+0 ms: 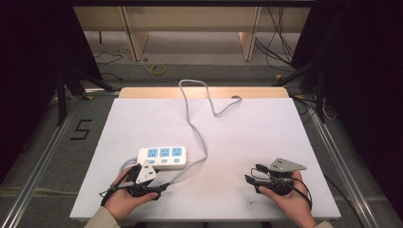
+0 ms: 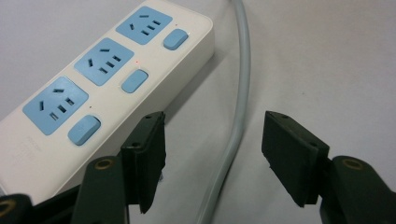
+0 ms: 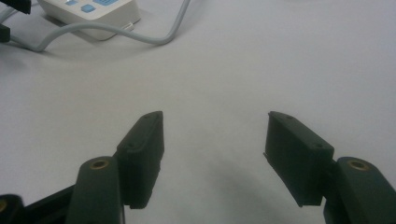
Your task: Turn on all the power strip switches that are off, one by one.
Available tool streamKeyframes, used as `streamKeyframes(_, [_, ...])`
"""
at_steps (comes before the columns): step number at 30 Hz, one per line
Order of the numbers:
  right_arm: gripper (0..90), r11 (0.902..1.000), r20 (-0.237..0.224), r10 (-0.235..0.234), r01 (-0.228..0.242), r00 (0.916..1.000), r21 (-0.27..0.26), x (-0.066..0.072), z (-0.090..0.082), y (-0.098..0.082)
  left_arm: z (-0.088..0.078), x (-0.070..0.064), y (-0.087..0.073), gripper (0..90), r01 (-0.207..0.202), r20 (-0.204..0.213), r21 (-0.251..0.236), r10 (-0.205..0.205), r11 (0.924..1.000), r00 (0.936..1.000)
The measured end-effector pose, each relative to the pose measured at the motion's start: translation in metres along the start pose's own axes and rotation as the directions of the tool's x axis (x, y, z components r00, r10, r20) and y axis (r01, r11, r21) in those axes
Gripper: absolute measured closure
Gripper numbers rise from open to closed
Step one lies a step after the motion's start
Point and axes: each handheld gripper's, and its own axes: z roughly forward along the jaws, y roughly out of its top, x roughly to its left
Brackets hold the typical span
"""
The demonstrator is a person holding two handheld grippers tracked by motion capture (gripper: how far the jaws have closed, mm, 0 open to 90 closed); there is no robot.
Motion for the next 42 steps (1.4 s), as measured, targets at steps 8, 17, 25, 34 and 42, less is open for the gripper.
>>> streamKeyframes(8, [38.1, 1.0000, 0.004, 0.000, 0.000, 1.0000, 0.000, 0.000, -0.001, 0.000, -0.002, 0.001, 0.000, 44.4, 0.003, -0.019, 0.003, -0.003, 1.0000, 0.9998])
streamKeyframes(17, [38.0, 1.0000, 0.004, 0.000, 0.000, 1.0000, 0.001, 0.000, 0.000, 0.000, -0.008, 0.008, 0.004, 67.2, 0.010, -0.082, 0.012, -0.009, 0.9999, 0.9966])
streamKeyframes(25, [37.9, 1.0000, 0.005, -0.005, 0.005, 1.0000, 0.000, 0.001, 0.000, 0.001, -0.018, 0.017, 0.003, 89.4, 0.058, -0.150, 0.017, -0.055, 0.9982, 0.9872])
streamKeyframes(34, [37.9, 1.0000, 0.007, -0.006, 0.006, 1.0000, 0.001, 0.001, 0.000, 0.001, -0.019, 0.021, 0.004, 89.7, 0.102, -0.159, 0.056, -0.092, 0.9932, 0.9830])
streamKeyframes(42, [37.9, 1.0000, 0.007, -0.007, 0.007, 0.9999, 0.005, 0.002, 0.000, 0.001, -0.018, 0.027, 0.008, 89.7, 0.133, -0.167, 0.063, -0.120, 0.9892, 0.9786])
